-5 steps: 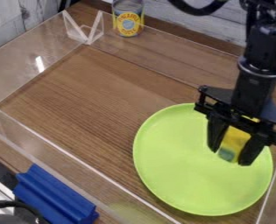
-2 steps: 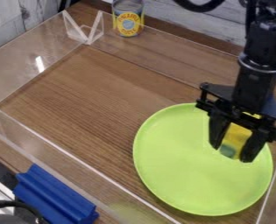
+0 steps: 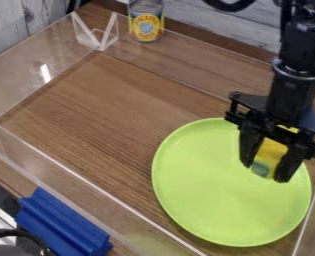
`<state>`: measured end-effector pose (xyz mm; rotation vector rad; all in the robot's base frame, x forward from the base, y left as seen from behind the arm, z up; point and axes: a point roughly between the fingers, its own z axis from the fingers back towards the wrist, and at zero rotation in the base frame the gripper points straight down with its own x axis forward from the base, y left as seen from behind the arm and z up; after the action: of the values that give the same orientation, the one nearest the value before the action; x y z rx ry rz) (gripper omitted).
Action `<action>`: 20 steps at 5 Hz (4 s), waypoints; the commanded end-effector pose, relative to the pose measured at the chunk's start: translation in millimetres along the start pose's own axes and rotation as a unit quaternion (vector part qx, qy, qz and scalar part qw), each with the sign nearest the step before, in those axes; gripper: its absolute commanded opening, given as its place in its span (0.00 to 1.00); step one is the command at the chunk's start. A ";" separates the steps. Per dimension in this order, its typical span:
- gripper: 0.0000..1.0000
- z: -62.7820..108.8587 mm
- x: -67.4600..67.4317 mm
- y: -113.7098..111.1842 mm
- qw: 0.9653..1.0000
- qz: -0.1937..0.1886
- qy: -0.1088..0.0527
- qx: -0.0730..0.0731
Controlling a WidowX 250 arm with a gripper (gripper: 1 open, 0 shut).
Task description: Put the banana in the green plate
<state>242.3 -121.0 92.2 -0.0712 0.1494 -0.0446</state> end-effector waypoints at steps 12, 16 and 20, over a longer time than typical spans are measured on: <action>0.00 9.2 8.5 -0.6 0.997 -0.077 -0.012 -0.027; 0.00 -17.1 -30.4 9.0 0.998 -0.040 -0.032 -0.032; 0.00 -18.8 -37.6 9.9 0.998 -0.047 -0.035 -0.029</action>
<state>200.0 -107.9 67.0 -0.1249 0.1232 -0.1173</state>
